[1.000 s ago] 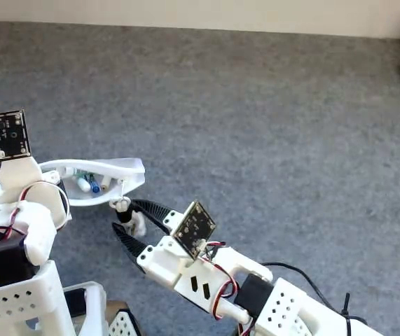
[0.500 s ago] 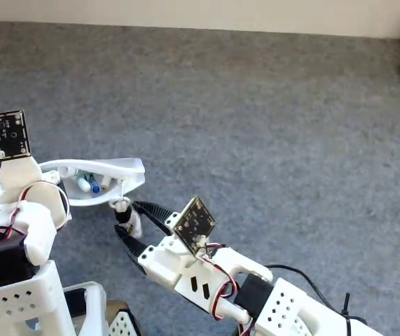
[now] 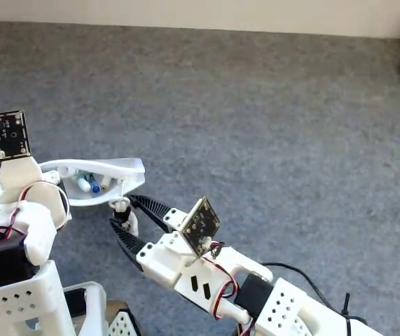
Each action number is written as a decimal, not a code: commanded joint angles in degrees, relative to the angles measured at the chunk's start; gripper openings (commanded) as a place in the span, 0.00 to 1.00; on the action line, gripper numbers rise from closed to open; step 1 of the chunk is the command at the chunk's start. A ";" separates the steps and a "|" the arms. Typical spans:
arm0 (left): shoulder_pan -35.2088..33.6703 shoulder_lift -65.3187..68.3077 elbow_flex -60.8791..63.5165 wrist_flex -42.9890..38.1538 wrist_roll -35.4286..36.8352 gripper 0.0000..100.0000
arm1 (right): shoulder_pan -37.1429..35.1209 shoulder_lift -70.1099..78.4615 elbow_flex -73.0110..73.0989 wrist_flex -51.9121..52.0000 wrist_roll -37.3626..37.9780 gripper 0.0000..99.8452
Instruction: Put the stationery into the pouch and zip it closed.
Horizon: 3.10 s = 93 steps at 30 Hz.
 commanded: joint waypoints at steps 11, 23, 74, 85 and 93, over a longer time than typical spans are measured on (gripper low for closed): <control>-0.66 1.36 0.75 -0.09 0.35 0.01 | -0.40 -0.66 -1.45 -1.54 -0.62 0.08; -0.40 1.36 0.13 -0.44 0.26 0.01 | -0.40 -1.27 -8.13 16.92 5.27 0.00; 42.51 1.36 -9.80 -3.34 -26.64 0.25 | -0.40 -1.27 -20.18 56.04 23.12 0.00; 28.09 1.36 -11.30 -3.34 -26.64 0.25 | 5.67 -1.27 -20.79 56.04 22.68 0.00; 32.92 1.36 -8.92 -0.88 -26.81 0.25 | 6.11 -1.27 -20.88 55.78 22.59 0.00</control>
